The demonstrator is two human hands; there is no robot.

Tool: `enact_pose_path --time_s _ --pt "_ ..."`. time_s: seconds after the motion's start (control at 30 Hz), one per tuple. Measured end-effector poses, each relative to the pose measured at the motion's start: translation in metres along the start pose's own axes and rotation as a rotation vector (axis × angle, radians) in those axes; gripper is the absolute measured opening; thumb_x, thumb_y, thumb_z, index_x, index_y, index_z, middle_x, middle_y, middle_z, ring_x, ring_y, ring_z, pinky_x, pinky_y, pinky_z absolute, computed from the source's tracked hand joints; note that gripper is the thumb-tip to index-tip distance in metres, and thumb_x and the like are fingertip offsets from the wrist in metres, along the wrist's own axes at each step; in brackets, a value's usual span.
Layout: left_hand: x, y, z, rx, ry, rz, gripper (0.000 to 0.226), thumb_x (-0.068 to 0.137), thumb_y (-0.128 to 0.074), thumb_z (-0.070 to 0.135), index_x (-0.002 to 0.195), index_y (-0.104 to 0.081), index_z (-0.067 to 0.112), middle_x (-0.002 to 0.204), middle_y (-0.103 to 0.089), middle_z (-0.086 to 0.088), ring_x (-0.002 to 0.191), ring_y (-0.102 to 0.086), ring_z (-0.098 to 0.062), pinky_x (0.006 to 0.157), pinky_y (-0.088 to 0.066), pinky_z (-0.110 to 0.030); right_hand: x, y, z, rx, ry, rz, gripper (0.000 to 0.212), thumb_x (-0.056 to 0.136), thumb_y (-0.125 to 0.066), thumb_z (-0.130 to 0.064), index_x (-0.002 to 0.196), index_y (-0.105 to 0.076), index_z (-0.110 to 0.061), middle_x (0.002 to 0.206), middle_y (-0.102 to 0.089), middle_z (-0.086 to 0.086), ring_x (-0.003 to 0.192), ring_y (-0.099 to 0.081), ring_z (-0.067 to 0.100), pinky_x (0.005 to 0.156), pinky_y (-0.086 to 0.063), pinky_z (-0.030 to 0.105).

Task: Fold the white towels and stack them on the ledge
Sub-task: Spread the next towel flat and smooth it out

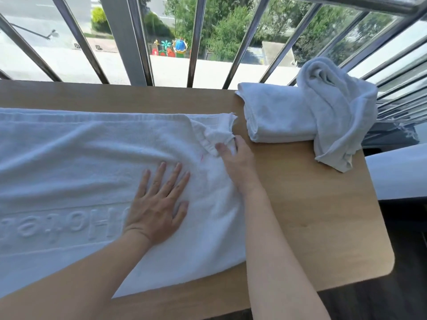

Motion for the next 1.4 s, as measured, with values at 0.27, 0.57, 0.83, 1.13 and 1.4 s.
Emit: enact_pose_path --time_s 0.27,0.57,0.83,1.13,1.4 --pt "0.002 0.004 0.000 -0.020 0.001 0.016 0.067 0.094 -0.034 0.046 0.155 -0.033 0.020 0.162 -0.028 -0.002 0.151 -0.020 -0.032 0.118 -0.022 -0.059 0.007 0.010 0.004 -0.317 -0.166 0.336 0.029 0.102 -0.043 -0.043 0.108 -0.054 -0.017 0.109 -0.061 0.008 0.098 -0.057 0.031 0.071 -0.034 0.035" --pt "0.002 0.001 -0.001 -0.022 -0.005 0.040 0.066 0.094 -0.036 0.045 0.155 -0.033 0.022 0.163 -0.026 -0.001 0.151 -0.020 -0.032 0.119 -0.021 -0.058 -0.013 -0.010 -0.023 -0.483 0.176 0.188 0.034 0.090 -0.054 -0.017 0.121 -0.067 -0.023 0.084 -0.062 -0.003 0.087 -0.048 0.021 0.095 -0.040 0.037" --pt "0.002 0.001 -0.002 -0.019 0.002 0.038 0.065 0.095 -0.034 0.045 0.156 -0.031 0.022 0.164 -0.024 0.000 0.151 -0.019 -0.032 0.119 -0.021 -0.057 -0.022 -0.035 -0.034 -0.471 0.320 0.059 0.035 0.096 -0.051 -0.022 0.131 -0.058 -0.020 0.108 -0.063 0.003 0.104 -0.056 0.023 0.099 -0.040 0.036" --pt "0.001 0.003 -0.002 -0.107 0.018 0.059 0.061 0.099 -0.030 0.040 0.155 -0.032 0.017 0.162 -0.026 -0.001 0.151 -0.021 -0.030 0.120 -0.020 -0.055 -0.070 -0.061 -0.002 -0.661 0.363 0.132 0.053 0.102 -0.033 -0.030 0.154 -0.036 -0.020 0.162 -0.028 0.004 0.152 -0.020 0.024 0.124 -0.010 0.046" --pt "-0.012 0.036 -0.056 -0.432 0.155 0.321 0.052 0.096 -0.038 0.019 0.145 -0.048 0.006 0.152 -0.045 -0.010 0.144 -0.039 -0.027 0.117 -0.032 -0.047 -0.077 -0.043 0.021 -0.787 0.116 0.186 0.065 0.102 -0.021 -0.048 0.160 -0.010 -0.021 0.167 -0.004 0.004 0.154 0.000 0.023 0.123 0.002 0.050"
Point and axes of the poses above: each hand's wrist, its own x-axis towards the middle knuckle, its own y-axis out of the back of the hand, z = x × y, the point moved 5 cm from there along x, towards the middle knuckle
